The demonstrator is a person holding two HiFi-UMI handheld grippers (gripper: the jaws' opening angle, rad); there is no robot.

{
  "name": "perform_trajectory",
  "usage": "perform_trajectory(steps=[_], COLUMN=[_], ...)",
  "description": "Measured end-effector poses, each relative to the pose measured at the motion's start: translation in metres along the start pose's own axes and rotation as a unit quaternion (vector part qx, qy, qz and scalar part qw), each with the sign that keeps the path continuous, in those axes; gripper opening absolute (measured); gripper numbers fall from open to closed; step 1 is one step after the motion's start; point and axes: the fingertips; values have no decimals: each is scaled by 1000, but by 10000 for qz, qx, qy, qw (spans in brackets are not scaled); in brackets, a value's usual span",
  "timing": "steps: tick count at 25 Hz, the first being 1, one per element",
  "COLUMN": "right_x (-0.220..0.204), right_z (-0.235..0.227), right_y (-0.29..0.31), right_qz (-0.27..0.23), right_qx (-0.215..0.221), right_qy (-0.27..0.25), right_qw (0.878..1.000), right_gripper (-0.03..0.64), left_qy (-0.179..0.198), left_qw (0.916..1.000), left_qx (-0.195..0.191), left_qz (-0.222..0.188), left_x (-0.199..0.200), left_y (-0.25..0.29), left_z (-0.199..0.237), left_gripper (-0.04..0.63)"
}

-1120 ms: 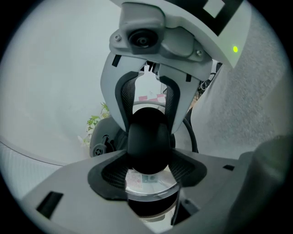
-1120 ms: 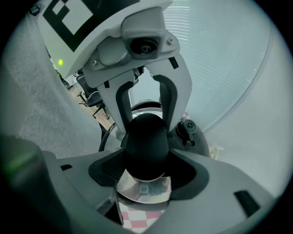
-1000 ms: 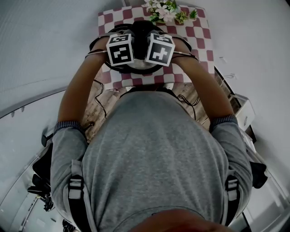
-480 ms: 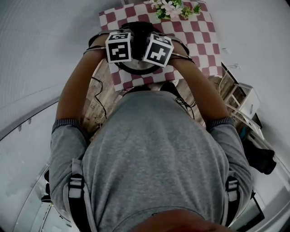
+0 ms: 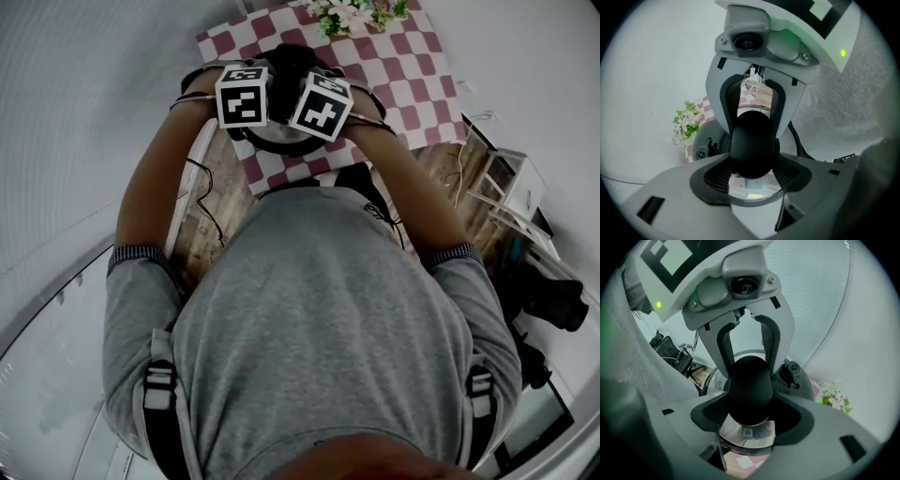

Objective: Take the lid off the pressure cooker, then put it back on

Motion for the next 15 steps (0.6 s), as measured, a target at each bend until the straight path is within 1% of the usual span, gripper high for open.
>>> perform_trajectory(steps=[7,13,15], right_x=[-2,3,5], right_z=[-2,-5,-7], right_y=[8,9,10], right_qz=[3,47,50], right_qx=[12,-61,-75], right_qy=[324,596,638], right_qw=[9995,9982,9979], right_gripper=[293,291,291], left_qy=[172,357,355], left_qw=[9994,9986,9985], left_qx=[-299,-381,-413], left_qz=[-101,-9,-10], left_x=[-3,-8,-10], left_y=[6,5,4], left_z=[3,7,8], left_gripper=[296,296,296])
Point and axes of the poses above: the fingertips, and each gripper's own axes: y forward along the fingers, z to its left, x out of its top, and after that the axes turned 15 degrees about -y, right-handed
